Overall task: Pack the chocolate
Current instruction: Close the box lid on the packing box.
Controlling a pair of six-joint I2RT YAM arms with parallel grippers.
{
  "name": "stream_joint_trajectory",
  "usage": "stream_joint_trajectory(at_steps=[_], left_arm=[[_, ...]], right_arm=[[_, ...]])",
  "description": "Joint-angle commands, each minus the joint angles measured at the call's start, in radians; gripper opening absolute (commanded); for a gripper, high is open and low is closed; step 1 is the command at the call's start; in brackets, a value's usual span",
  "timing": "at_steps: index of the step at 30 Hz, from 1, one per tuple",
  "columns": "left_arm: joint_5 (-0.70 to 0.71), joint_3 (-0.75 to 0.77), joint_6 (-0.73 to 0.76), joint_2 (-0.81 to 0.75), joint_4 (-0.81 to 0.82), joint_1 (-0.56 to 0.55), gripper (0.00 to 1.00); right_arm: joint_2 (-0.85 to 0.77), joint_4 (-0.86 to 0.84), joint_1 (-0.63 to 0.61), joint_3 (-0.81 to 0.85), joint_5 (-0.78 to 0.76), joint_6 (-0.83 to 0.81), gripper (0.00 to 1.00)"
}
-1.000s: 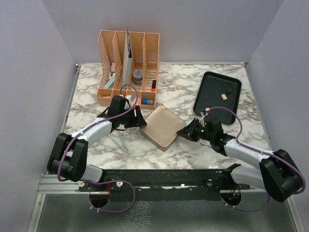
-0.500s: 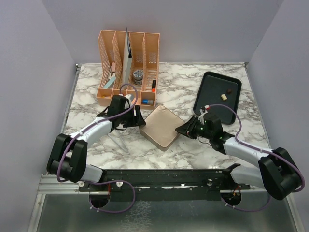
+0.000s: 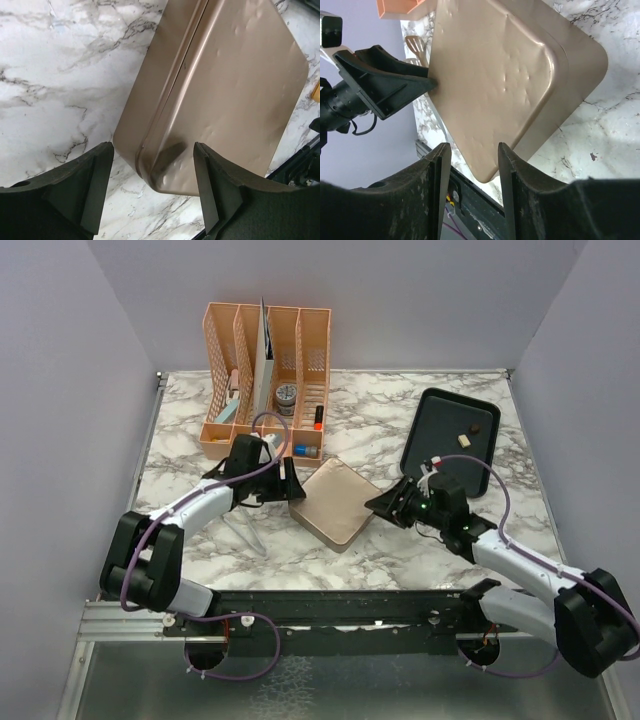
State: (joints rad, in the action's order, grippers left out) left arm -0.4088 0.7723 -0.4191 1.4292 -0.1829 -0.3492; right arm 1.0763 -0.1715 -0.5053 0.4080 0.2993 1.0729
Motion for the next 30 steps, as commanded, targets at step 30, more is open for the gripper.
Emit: stream_joint_trajectory(at_steps=[30], left_arm=[[-0.027, 0.073, 0.007, 0.032, 0.042, -0.077, 0.65]], right_arm=[[0.115, -0.083, -0.011, 0.012, -0.014, 0.055, 0.36]])
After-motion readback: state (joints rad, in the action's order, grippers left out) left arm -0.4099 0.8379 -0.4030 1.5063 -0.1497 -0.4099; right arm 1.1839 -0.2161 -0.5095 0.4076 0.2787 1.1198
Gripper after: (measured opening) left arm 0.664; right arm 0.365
